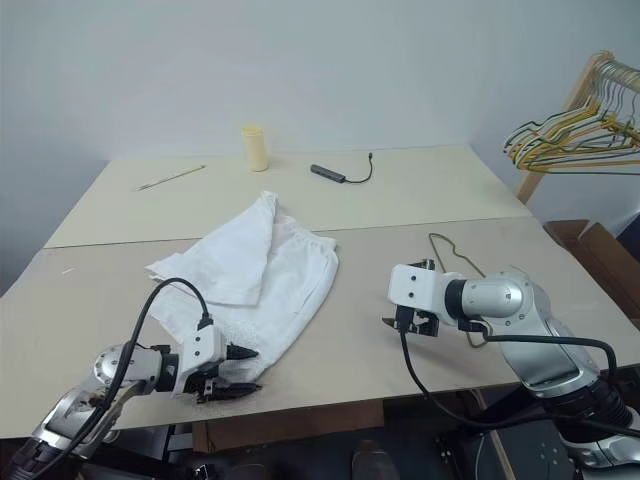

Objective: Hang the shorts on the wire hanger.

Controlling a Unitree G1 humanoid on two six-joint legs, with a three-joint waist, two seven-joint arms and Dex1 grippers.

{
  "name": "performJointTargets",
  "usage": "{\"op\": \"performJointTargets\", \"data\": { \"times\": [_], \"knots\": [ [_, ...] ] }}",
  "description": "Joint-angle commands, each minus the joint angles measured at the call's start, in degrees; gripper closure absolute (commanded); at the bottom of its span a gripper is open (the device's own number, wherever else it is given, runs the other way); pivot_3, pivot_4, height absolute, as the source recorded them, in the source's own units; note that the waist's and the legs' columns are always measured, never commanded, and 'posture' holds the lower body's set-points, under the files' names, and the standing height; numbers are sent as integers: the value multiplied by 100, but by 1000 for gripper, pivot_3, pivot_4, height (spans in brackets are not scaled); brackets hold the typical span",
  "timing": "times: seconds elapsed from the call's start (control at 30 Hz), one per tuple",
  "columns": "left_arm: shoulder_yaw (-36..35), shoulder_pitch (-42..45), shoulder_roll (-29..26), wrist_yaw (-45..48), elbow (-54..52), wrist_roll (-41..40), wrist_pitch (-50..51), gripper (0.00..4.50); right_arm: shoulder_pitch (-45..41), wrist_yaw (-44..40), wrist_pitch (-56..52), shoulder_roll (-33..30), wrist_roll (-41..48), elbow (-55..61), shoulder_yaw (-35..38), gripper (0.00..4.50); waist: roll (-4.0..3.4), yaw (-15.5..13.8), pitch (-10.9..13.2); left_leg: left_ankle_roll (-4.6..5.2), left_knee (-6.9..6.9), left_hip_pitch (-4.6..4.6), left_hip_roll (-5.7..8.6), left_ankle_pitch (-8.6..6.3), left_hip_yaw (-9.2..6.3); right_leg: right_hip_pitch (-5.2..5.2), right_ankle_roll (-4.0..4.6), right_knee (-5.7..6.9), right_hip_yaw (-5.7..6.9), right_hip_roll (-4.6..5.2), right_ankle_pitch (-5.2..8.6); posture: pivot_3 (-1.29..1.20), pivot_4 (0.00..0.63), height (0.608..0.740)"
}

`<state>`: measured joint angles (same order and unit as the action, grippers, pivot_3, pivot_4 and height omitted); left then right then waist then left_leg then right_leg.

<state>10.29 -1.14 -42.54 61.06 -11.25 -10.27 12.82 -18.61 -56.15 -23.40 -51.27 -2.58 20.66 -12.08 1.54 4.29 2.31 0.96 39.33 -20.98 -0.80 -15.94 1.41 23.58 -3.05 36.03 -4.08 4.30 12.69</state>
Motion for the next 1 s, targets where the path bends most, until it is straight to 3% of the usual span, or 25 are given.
{"op": "performJointTargets", "data": {
  "times": [0.03, 0.2, 0.5, 0.83, 1.0],
  "knots": [
    [-11, 60, -98, -168, 12, 243, -24, 2928, -153, 72, 41, 13, -54, 56, 110, 0, 0, 1, 0, 0, 0, 5, 0, 0, 0, -5, 0, -1, 0, 0, 0, -107, 0, 740],
    [-332, 132, -256, -22, 36, 56, -249, 4485, -262, 197, 294, 93, -387, -202, -109, 0, 0, 13, 0, 0, -3, 52, -2, -1, 0, -50, -4, -6, 1, -1, 9, -103, 0, 740],
    [-1869, 118, -760, 493, -930, -1529, 221, 4485, -843, 1030, 1808, 1223, -1233, -1455, -885, 0, 3, 156, 2, -1, -7, 50, -5, -2, 2, -46, 1, -4, -1, 0, 10, -89, 0, 740],
    [-3302, -414, -1295, 999, -1245, -2399, 477, 4485, -1804, 2701, 3536, 2589, -2377, -4093, -1583, 0, 4, 340, 3, -5, -11, 52, -3, -4, -9, -45, 3, -3, -3, 1, 9, -56, 0, 740],
    [-3849, -876, -1487, 1194, -1617, -2568, 613, 4485, -2178, 3085, 4362, 3006, -2621, -4936, -1815, 0, 3, 429, 4, -6, -22, 55, -1, -4, -53, -46, 4, -3, -3, 3, 8, -26, 0, 740]
  ]
}}
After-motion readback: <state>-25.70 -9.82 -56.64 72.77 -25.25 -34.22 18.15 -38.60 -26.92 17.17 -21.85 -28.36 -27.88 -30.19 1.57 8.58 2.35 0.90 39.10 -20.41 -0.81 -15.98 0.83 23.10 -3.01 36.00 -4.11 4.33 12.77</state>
